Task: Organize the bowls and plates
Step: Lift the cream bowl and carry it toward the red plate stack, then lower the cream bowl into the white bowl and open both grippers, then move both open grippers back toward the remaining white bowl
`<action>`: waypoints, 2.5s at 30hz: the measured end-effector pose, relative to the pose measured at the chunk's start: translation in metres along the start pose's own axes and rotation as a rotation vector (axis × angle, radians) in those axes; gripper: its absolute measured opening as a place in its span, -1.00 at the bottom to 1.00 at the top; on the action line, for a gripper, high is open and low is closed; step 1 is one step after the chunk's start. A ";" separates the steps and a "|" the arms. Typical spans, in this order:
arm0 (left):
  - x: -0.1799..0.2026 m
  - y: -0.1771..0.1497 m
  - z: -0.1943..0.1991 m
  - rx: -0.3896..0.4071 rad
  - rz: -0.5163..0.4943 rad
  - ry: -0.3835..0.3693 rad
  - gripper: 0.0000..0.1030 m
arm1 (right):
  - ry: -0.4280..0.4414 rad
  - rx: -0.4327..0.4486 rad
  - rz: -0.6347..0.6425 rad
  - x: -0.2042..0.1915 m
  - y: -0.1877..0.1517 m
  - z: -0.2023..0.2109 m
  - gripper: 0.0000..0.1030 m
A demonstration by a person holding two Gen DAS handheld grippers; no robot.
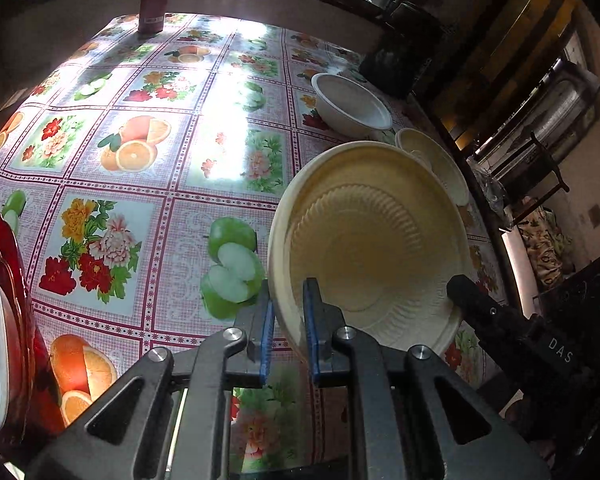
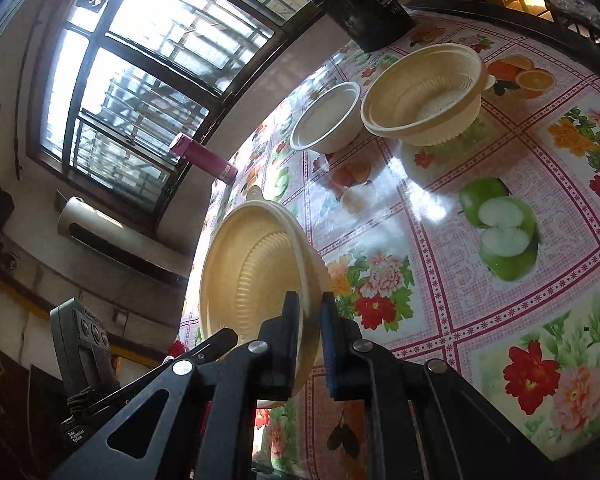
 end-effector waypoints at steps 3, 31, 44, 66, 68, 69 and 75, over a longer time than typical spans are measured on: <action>-0.008 -0.008 0.014 0.029 0.002 0.002 -0.76 | 0.011 0.003 0.033 -0.015 -0.008 0.008 -0.80; -0.207 -0.069 0.134 0.215 0.267 0.227 -0.70 | 0.152 -0.252 0.427 -0.222 -0.132 -0.100 -0.80; -0.237 -0.076 0.134 0.210 0.297 0.285 -0.71 | 0.097 -0.281 0.496 -0.232 -0.165 -0.136 -0.73; -0.123 -0.063 0.147 0.470 0.072 0.173 0.90 | 0.093 -0.041 0.414 -0.123 -0.088 -0.058 0.99; -0.103 -0.062 0.128 0.406 0.052 0.095 1.00 | 0.071 -0.019 0.401 -0.102 -0.079 -0.046 0.99; -0.093 -0.062 0.119 0.380 0.038 0.077 1.00 | 0.061 -0.008 0.397 -0.091 -0.076 -0.039 0.99; -0.037 -0.066 0.082 0.327 -0.084 0.111 1.00 | 0.037 0.071 0.353 -0.044 -0.056 -0.002 0.99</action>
Point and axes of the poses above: each gripper's, at about its wrist camera, not at the fingertips, and z roughly against the way its jaws point, x to its right, y to its top, the point moved 2 cm from there along -z, roughly the way its jaws point, and after that the axes turned 2 degrees about z, right-handed, at the moved point
